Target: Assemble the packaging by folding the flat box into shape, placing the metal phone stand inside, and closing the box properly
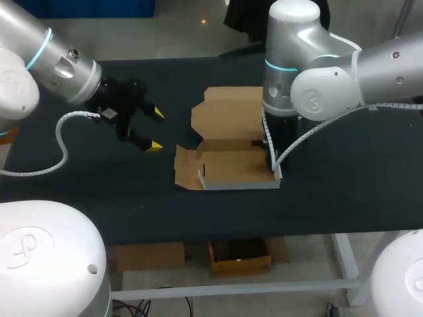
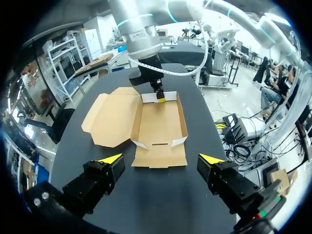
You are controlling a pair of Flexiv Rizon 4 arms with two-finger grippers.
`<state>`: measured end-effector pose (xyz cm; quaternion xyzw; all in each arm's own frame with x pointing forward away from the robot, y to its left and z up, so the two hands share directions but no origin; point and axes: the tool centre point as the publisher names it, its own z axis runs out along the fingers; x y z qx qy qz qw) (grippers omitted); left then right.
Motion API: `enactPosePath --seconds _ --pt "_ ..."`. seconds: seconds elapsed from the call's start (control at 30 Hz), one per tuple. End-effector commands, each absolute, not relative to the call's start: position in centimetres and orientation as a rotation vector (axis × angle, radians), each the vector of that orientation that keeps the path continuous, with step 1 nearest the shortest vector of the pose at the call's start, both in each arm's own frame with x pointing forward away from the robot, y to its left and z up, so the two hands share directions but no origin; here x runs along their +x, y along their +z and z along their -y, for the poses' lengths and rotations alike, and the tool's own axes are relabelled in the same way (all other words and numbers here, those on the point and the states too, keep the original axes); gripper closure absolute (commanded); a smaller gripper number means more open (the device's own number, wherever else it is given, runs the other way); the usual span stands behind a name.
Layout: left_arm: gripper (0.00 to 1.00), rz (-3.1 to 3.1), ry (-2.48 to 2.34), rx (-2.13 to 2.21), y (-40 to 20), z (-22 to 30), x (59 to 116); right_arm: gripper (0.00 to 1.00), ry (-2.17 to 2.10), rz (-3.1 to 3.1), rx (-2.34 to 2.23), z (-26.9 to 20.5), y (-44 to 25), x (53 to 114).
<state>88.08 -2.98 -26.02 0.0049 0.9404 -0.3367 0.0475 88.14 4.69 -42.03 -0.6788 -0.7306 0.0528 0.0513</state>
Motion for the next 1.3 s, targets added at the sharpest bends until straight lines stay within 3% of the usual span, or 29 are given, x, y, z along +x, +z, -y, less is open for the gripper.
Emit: enactPosePath --seconds 0.03,0.47,0.6,1.3 --pt "0.0 -2.872 -1.023 0.016 -25.94 2.96 88.13 0.86 0.15 2.228 -2.071 -4.55 -41.9 87.7" --pt "0.0 -2.872 -1.023 0.016 -25.94 2.96 88.13 0.85 0.13 2.218 -2.101 -4.25 -41.48 87.38" --pt "0.0 -2.872 -1.023 0.016 -25.94 2.96 88.13 0.78 0.139 2.215 -2.093 -4.25 -41.56 87.35" --pt "0.0 -2.872 -1.023 0.016 -25.94 2.96 88.13 0.84 0.224 2.127 -2.143 -3.66 -41.43 86.93"
